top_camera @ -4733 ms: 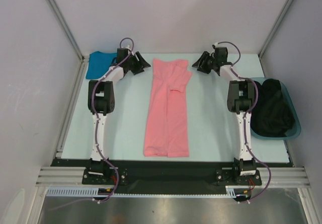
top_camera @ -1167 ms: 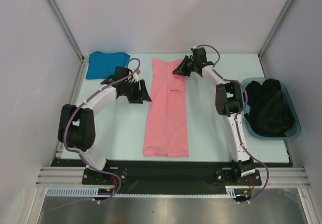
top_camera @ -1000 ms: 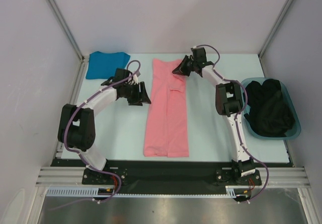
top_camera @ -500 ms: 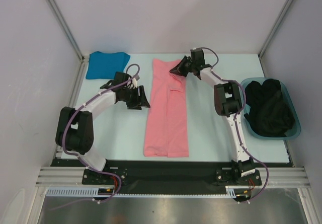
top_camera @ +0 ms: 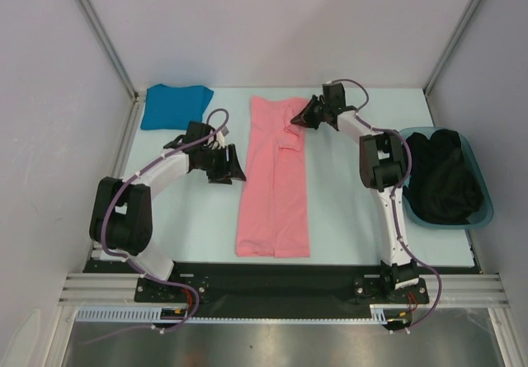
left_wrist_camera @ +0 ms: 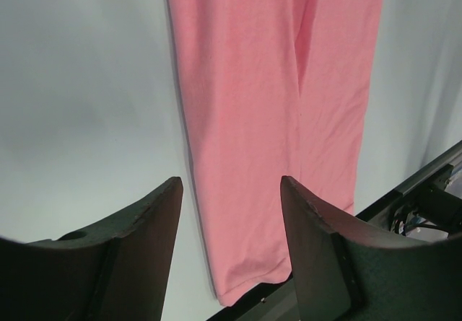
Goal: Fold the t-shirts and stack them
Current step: Fold the tshirt
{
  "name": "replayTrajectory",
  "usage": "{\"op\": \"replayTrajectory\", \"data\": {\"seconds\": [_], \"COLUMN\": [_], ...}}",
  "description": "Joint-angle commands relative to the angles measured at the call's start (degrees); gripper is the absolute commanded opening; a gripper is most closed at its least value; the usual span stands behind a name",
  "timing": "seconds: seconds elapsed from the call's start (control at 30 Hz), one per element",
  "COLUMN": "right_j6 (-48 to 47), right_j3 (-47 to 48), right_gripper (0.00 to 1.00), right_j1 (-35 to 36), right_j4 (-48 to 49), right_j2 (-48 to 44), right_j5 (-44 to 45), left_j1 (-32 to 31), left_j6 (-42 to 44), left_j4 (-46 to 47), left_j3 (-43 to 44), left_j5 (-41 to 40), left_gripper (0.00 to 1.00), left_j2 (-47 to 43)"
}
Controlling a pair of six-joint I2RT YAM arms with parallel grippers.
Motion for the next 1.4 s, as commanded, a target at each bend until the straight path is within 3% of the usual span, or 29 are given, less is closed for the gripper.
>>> {"op": "replayTrajectory", "data": {"seconds": [0.0, 0.17, 0.27, 0.37, 0.47, 0.6, 0.7, 0.83, 1.13, 1.2, 1.23, 1.37], "right_j6": [-4.48, -6.42, -7.29, -8.18, -8.09, -8.79, -9.23, -10.64, -11.25, -13.79, -15.02, -18.55], "right_j3": [1.63, 3.39, 4.79, 7.35, 7.79, 8.05, 7.97, 7.96, 9.81, 12.08, 15.4, 19.39], "right_gripper": [0.0, 0.01, 0.01, 0.0, 0.0, 0.0, 0.0, 0.01, 0.03, 0.12, 0.25, 0.46], "right_j1": [-0.99, -1.96, -2.31, -2.31, -2.31, -2.05, -2.13, -2.48, -6.18, -6.44, -6.61, -7.14], "right_j4": [-1.07, -2.66, -2.74, -3.97, -3.8, -4.5, -4.77, -5.21, -5.91, -7.22, -10.36, -15.84], "right_j2": [-4.96, -4.08, -2.76, -1.97, -2.23, -2.5, -2.58, -2.67, 0.49, 1.98, 3.9, 4.45], "right_j5": [0.25, -0.2, -1.34, -1.69, -1.78, -1.52, -1.69, -1.43, 0.07, -0.81, -0.73, 0.85], "left_j1": [-0.04, -2.94, -5.84, -10.05, -12.7, -10.17, -6.91, -4.35, -4.44, -4.44, -4.44, -4.44], "left_j6": [0.12, -0.93, -3.91, -7.16, -6.83, -0.16, 1.0, 1.88, 1.18, 1.09, 1.09, -0.66], "left_j4": [0.57, -1.27, -4.17, -7.33, -5.33, -4.43, -2.96, -5.23, -5.23, -5.14, -5.32, -6.11], "left_j3": [0.79, 0.18, -1.23, -2.11, -1.23, 10.32, 16.33, 26.7, 19.79, 16.37, 15.3, 9.33], "left_j5": [0.47, -3.05, -9.63, -21.48, -30.02, -30.92, -24.7, -18.97, -16.06, -15.98, -16.24, -16.5], "left_gripper": [0.63, 0.63, 0.63, 0.68, 0.7, 0.63, 0.54, 0.53, 0.54, 0.56, 0.56, 0.59], "left_j2": [-2.02, -2.28, -4.3, -5.8, -5.37, 4.96, 10.27, 18.44, 12.49, 9.59, 8.71, 4.05]}}
